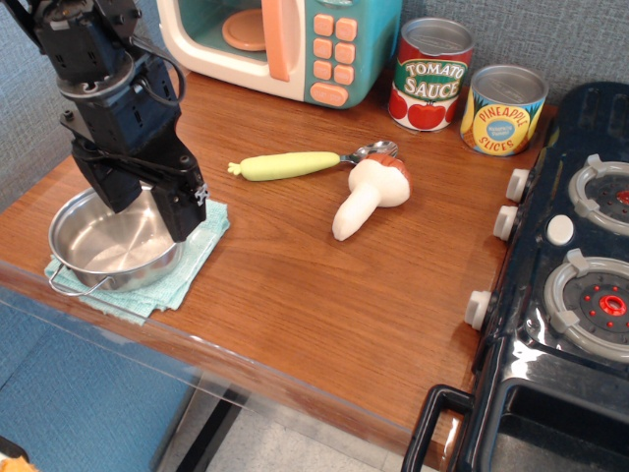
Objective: Pick up the spoon and place it to the left of the pot on the corner of the table.
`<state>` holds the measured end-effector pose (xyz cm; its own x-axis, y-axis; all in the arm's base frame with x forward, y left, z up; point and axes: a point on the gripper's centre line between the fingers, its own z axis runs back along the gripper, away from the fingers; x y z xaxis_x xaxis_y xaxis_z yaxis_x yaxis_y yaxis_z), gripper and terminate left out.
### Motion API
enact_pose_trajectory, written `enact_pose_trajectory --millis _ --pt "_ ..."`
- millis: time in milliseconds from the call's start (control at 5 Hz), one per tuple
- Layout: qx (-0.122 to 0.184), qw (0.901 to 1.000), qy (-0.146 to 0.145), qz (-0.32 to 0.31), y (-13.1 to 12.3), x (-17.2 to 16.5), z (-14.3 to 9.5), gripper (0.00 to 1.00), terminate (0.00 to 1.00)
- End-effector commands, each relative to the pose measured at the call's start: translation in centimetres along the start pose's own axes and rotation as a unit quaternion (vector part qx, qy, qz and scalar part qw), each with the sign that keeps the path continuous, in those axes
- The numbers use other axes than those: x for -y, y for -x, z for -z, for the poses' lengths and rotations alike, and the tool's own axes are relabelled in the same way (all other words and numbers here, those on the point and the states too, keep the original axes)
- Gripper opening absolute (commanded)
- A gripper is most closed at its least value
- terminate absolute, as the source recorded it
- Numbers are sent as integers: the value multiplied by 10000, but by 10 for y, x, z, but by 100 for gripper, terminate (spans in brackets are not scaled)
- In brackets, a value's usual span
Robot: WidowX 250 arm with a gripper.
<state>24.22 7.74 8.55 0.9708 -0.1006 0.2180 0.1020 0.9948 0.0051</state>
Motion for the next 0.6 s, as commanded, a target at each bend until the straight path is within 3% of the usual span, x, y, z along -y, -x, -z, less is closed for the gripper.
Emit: enact_pose_trajectory --millis 0,200,400 --pt "0 10000 0 0 0 0 0 100 0" --pt "7 10000 -16 67 -29 -1 7 100 0" --pt "73 9998 181 89 -73 -7 18 100 0"
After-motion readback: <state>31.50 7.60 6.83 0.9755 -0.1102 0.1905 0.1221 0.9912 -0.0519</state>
